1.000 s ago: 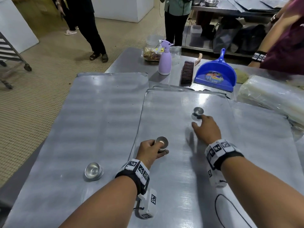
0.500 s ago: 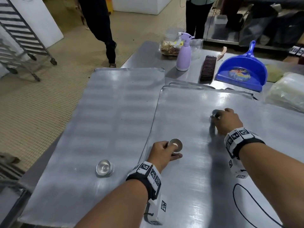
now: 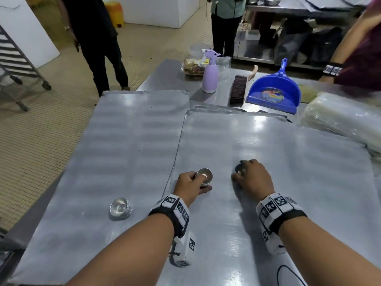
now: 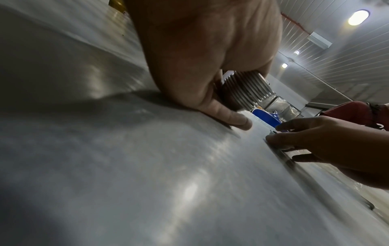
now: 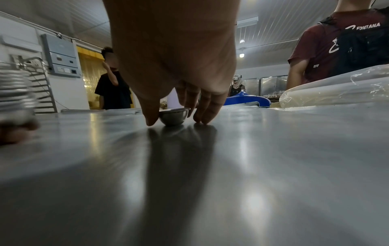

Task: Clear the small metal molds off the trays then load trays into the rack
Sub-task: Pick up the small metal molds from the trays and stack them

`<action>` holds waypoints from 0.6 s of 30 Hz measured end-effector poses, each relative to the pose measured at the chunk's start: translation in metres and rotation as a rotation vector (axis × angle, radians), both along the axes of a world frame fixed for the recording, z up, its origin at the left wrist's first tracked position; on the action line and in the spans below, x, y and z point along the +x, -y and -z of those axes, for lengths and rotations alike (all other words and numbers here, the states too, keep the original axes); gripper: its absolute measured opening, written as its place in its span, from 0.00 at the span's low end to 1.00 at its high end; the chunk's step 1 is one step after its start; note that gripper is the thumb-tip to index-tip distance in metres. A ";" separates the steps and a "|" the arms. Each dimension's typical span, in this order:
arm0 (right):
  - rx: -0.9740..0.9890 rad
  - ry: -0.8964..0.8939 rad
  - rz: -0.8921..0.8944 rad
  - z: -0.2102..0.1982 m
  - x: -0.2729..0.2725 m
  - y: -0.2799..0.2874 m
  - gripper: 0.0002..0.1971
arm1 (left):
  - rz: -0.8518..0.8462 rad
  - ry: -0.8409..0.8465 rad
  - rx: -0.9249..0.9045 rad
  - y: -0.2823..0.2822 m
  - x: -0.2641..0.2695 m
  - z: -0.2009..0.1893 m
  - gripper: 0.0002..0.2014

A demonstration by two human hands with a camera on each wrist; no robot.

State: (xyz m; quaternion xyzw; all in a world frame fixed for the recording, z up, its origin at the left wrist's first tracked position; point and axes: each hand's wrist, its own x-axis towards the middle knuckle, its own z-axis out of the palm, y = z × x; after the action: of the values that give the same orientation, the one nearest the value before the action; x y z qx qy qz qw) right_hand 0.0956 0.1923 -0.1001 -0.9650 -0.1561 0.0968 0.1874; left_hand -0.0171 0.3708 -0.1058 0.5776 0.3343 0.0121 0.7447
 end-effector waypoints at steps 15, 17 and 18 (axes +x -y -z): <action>0.352 -0.066 -0.049 -0.037 -0.117 0.005 0.32 | -0.021 0.007 0.022 0.010 -0.044 -0.021 0.07; 0.405 -0.055 -0.100 -0.045 -0.126 -0.008 0.31 | -0.032 0.003 0.013 0.008 -0.057 -0.022 0.08; 0.418 -0.059 -0.124 -0.047 -0.130 -0.015 0.31 | -0.033 -0.002 0.017 0.007 -0.063 -0.024 0.08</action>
State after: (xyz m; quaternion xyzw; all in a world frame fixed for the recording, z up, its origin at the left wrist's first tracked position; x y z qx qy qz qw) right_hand -0.0348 0.2070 -0.0533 -0.8904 -0.2263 0.1017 0.3816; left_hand -0.0804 0.3638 -0.0822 0.5782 0.3446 0.0267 0.7391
